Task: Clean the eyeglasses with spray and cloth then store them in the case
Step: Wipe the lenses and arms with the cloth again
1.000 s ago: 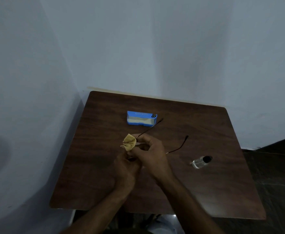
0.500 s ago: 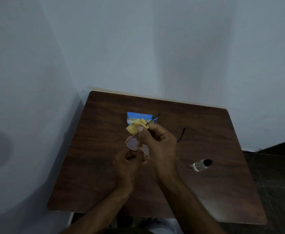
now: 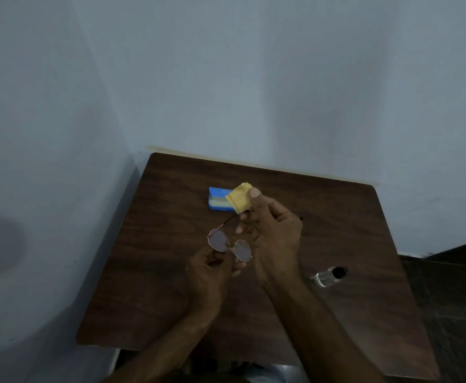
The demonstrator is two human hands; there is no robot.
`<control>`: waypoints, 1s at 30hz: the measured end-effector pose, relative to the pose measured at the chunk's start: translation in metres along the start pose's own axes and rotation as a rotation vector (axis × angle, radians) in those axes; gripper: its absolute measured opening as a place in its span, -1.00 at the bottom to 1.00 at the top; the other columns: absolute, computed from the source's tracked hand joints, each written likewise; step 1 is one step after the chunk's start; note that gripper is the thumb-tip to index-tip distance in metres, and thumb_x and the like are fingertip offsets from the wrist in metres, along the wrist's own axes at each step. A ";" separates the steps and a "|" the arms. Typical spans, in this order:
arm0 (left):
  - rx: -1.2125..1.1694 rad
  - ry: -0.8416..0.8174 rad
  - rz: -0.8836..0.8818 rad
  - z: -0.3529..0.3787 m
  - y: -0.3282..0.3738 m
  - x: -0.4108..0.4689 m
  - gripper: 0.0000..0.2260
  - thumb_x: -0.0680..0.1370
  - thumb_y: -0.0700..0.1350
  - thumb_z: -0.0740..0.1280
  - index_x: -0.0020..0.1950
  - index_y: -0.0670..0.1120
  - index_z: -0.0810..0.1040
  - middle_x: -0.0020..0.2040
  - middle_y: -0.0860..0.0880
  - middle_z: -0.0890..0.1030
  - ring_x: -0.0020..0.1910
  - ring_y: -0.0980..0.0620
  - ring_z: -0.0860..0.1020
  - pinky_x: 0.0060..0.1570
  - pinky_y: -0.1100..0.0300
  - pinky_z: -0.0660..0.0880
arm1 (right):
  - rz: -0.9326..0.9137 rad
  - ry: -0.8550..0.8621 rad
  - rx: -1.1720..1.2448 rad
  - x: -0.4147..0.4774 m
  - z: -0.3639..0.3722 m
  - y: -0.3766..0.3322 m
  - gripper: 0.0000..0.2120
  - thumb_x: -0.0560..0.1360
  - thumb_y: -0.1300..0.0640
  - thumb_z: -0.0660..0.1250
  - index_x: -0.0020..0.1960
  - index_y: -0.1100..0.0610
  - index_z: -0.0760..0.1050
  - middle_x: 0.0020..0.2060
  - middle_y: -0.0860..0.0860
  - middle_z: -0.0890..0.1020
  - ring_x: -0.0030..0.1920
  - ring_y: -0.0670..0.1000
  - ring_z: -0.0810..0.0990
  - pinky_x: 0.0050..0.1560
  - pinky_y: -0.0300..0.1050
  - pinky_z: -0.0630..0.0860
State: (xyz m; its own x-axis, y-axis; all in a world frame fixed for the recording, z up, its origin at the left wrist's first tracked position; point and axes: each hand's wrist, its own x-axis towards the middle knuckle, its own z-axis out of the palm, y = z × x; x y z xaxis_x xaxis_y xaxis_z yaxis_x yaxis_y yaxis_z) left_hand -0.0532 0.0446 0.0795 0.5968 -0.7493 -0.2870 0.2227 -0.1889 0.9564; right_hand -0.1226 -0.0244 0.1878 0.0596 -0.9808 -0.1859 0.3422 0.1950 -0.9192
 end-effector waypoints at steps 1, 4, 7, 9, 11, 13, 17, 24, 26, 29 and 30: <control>0.004 0.005 0.012 0.000 0.001 -0.001 -0.80 0.56 -0.29 0.50 -0.15 0.00 0.72 -0.23 -0.10 0.78 -0.28 -0.03 0.77 -0.27 0.12 0.71 | -0.007 -0.008 -0.037 -0.002 0.000 0.003 -0.75 0.53 0.03 0.49 -0.05 0.25 0.70 -0.35 0.15 0.64 -0.47 0.05 0.57 -0.44 -0.14 0.52; 0.031 0.006 0.061 0.000 0.008 -0.004 -0.81 0.56 -0.31 0.50 -0.13 -0.02 0.71 -0.28 0.11 0.76 -0.31 0.16 0.74 -0.33 0.32 0.63 | -0.005 -0.050 -0.143 -0.008 0.001 0.013 -0.80 0.53 0.05 0.51 -0.08 0.20 0.72 -0.34 0.14 0.66 -0.42 0.06 0.59 -0.37 -0.11 0.56; 0.065 0.009 0.041 0.001 0.011 -0.009 -0.77 0.55 -0.31 0.50 -0.17 0.01 0.68 -0.32 0.23 0.73 -0.33 0.28 0.70 -0.38 0.48 0.51 | -0.012 -0.090 -0.261 -0.014 0.001 0.021 -0.86 0.52 0.08 0.52 -0.07 0.17 0.73 -0.29 0.06 0.73 -0.31 0.01 0.68 -0.26 -0.11 0.61; 0.141 0.034 0.060 0.000 0.008 -0.011 -0.75 0.56 -0.24 0.51 -0.21 0.08 0.64 -0.35 0.24 0.70 -0.31 0.28 0.68 -0.30 0.43 0.52 | -0.002 -0.120 -0.314 -0.018 0.000 0.024 -0.89 0.51 0.12 0.53 -0.05 0.17 0.73 -0.25 0.02 0.75 -0.26 -0.06 0.72 -0.27 -0.22 0.60; 0.182 0.051 0.076 -0.001 0.006 -0.012 -0.78 0.56 -0.19 0.51 -0.19 0.10 0.64 -0.31 0.14 0.72 -0.24 0.18 0.69 -0.13 0.19 0.61 | 0.016 -0.148 -0.336 -0.023 -0.001 0.024 -0.90 0.52 0.15 0.52 -0.01 0.17 0.72 -0.22 -0.01 0.76 -0.25 -0.08 0.73 -0.30 -0.30 0.58; 0.161 0.057 0.096 0.000 0.004 -0.013 -0.81 0.56 -0.20 0.52 -0.15 0.08 0.66 -0.28 0.15 0.73 -0.21 0.18 0.71 -0.11 0.24 0.62 | 0.011 -0.140 -0.343 -0.024 -0.003 0.022 -0.89 0.52 0.14 0.52 0.01 0.16 0.73 -0.20 -0.01 0.76 -0.23 -0.08 0.74 -0.27 -0.30 0.59; 0.063 0.027 0.135 0.005 -0.002 -0.018 -0.82 0.54 -0.38 0.47 0.00 -0.11 0.66 -0.28 0.43 0.67 -0.23 0.43 0.66 -0.27 0.56 0.50 | -0.061 -0.103 -0.342 -0.022 -0.008 0.011 -0.85 0.51 0.08 0.53 -0.01 0.16 0.73 -0.24 0.06 0.74 -0.30 0.00 0.71 -0.25 -0.14 0.62; -0.154 0.061 0.072 0.014 -0.012 -0.019 -0.91 0.58 -0.35 0.46 0.06 -0.25 0.72 -0.23 -0.05 0.78 -0.26 0.02 0.77 -0.30 0.24 0.66 | 0.013 -0.079 -0.048 -0.008 -0.017 -0.014 -0.81 0.52 0.05 0.53 -0.06 0.19 0.74 -0.32 0.11 0.66 -0.44 0.02 0.60 -0.40 -0.15 0.53; -0.171 0.043 0.069 0.018 -0.014 -0.020 -0.92 0.59 -0.35 0.45 0.03 -0.22 0.72 -0.20 -0.11 0.78 -0.22 -0.07 0.78 -0.26 0.18 0.68 | 0.054 -0.093 0.039 -0.004 -0.022 -0.021 -0.82 0.53 0.06 0.51 -0.06 0.19 0.75 -0.29 0.11 0.67 -0.41 -0.03 0.61 -0.36 -0.17 0.56; -0.183 0.019 0.058 0.024 -0.018 -0.023 -0.89 0.60 -0.32 0.45 -0.02 -0.14 0.72 -0.18 -0.15 0.78 -0.17 -0.15 0.79 -0.21 0.10 0.71 | 0.096 -0.097 0.119 0.001 -0.030 -0.028 -0.83 0.56 0.10 0.48 -0.05 0.21 0.75 -0.26 0.12 0.70 -0.34 -0.06 0.64 -0.33 -0.19 0.61; -0.175 0.020 0.048 0.027 -0.019 -0.024 -0.88 0.60 -0.32 0.45 -0.04 -0.13 0.72 -0.17 -0.15 0.78 -0.16 -0.16 0.79 -0.21 0.08 0.71 | 0.102 -0.092 0.121 0.002 -0.032 -0.031 -0.82 0.57 0.10 0.47 -0.03 0.22 0.74 -0.25 0.12 0.70 -0.32 -0.06 0.65 -0.31 -0.19 0.62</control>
State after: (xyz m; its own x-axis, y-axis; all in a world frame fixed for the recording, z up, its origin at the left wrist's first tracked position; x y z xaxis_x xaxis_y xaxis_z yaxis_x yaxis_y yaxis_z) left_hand -0.0922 0.0493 0.0700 0.6252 -0.7415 -0.2436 0.3231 -0.0381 0.9456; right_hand -0.1631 -0.0326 0.2049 0.1835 -0.9537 -0.2382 0.4399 0.2964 -0.8477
